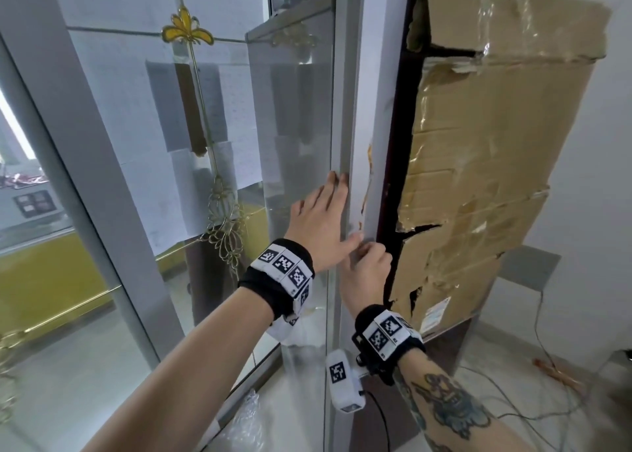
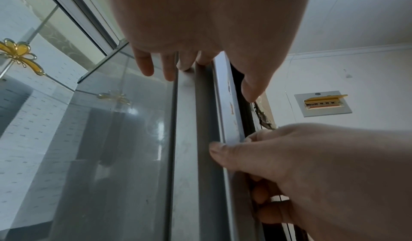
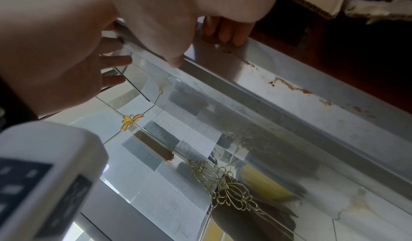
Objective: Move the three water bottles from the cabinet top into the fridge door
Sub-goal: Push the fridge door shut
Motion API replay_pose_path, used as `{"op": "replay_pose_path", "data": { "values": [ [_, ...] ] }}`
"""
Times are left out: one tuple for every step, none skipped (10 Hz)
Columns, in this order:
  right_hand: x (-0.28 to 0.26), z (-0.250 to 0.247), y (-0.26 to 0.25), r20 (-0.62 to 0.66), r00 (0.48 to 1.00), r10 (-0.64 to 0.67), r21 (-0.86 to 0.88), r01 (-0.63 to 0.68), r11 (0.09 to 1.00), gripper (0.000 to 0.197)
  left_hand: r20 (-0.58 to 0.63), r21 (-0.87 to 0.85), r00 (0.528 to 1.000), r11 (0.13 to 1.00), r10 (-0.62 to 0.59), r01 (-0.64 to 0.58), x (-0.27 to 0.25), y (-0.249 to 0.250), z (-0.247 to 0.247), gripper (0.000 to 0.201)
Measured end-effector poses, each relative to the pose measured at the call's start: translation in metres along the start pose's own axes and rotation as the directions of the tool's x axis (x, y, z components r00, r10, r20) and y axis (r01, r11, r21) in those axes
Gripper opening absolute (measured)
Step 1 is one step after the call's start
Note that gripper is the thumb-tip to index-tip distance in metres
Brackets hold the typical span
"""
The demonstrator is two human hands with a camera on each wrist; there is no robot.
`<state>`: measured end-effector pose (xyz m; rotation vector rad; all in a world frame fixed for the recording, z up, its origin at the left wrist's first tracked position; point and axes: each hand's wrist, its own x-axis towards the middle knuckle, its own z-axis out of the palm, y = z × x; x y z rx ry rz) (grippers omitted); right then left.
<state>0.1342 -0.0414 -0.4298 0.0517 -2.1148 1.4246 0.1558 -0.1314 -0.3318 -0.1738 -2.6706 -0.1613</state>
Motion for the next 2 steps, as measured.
{"op": "replay_pose_path", "data": {
  "values": [
    [0.001,-0.005,-0.003,0.101,0.994,0.047,0.004,-0.048,0.999,0.029,-0.004,0.002,1.0,1.0,-0.007,0.007,0.0,0.003,-0.002,0.092],
    [0.002,-0.023,-0.007,0.247,0.964,0.098,0.037,-0.11,0.993,0.026,-0.012,-0.008,1.0,1.0,-0.019,0.019,-0.012,0.003,-0.007,0.087]
  ]
}}
